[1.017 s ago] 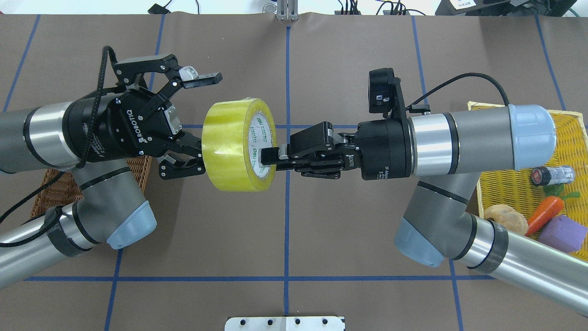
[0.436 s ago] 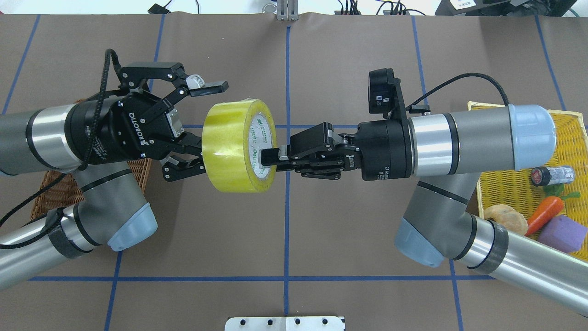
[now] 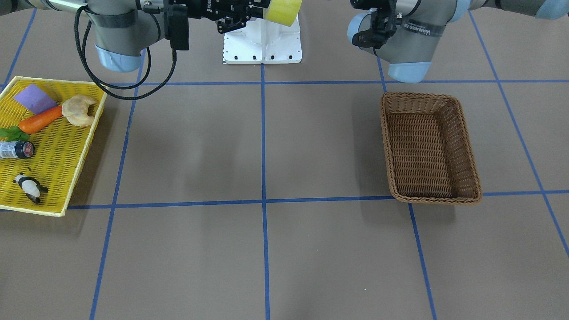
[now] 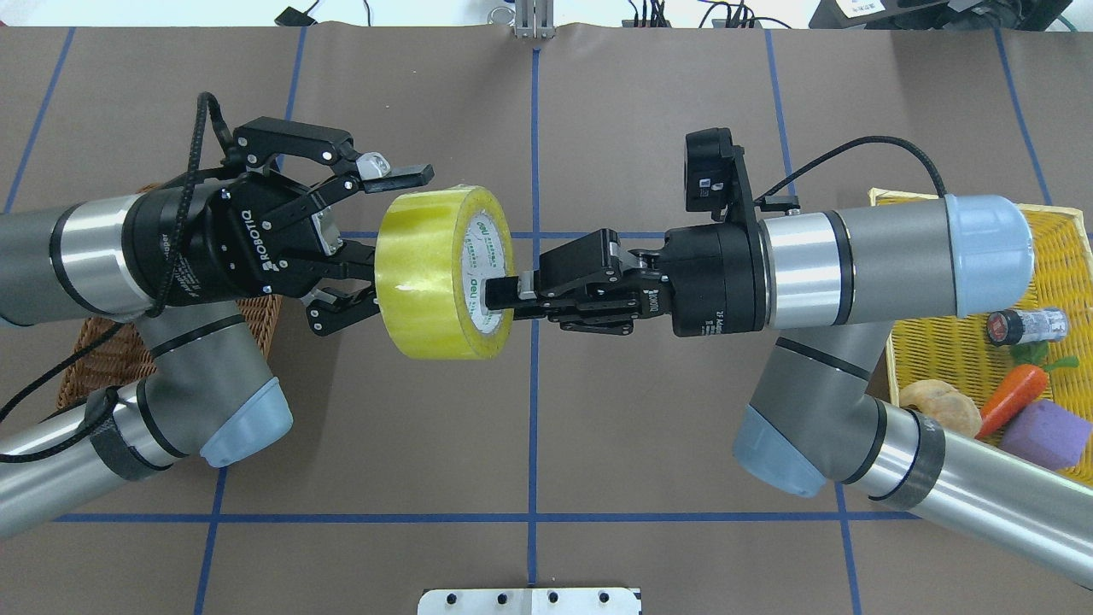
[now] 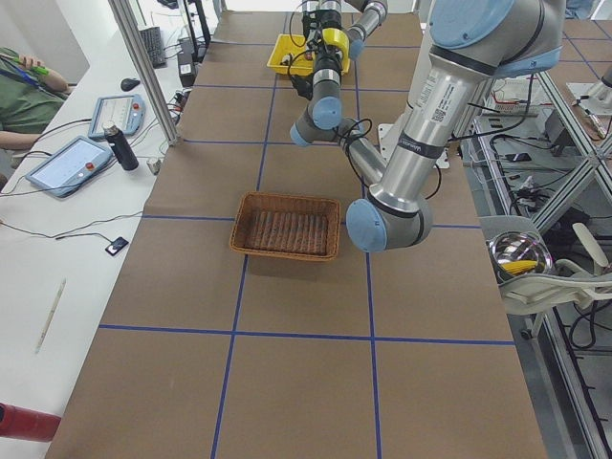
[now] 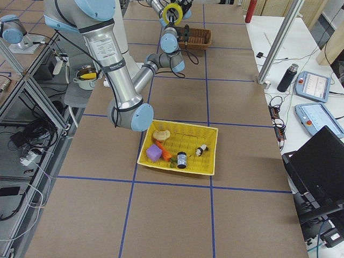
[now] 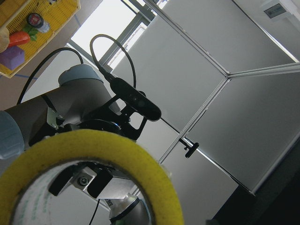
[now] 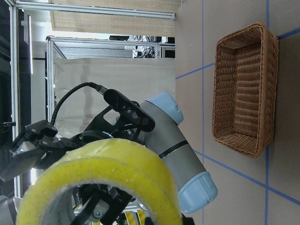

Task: Move tape to another basket

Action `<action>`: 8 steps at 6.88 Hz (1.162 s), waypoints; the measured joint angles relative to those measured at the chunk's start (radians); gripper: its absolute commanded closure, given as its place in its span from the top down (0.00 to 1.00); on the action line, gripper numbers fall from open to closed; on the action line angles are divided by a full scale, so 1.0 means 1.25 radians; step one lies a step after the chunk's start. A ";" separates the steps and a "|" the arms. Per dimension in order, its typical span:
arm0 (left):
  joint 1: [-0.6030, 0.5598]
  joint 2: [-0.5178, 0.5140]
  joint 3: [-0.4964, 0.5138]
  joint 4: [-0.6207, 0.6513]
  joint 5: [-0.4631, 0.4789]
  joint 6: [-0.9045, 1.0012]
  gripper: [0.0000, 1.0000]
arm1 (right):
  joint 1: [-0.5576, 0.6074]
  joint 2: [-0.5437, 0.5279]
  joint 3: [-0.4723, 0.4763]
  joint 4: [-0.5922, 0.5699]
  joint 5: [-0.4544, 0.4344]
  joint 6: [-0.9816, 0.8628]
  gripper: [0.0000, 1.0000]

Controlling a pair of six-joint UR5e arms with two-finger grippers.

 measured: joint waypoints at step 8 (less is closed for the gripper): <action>0.001 0.006 0.000 0.002 -0.004 -0.008 0.00 | 0.004 -0.007 0.008 0.001 0.005 0.001 1.00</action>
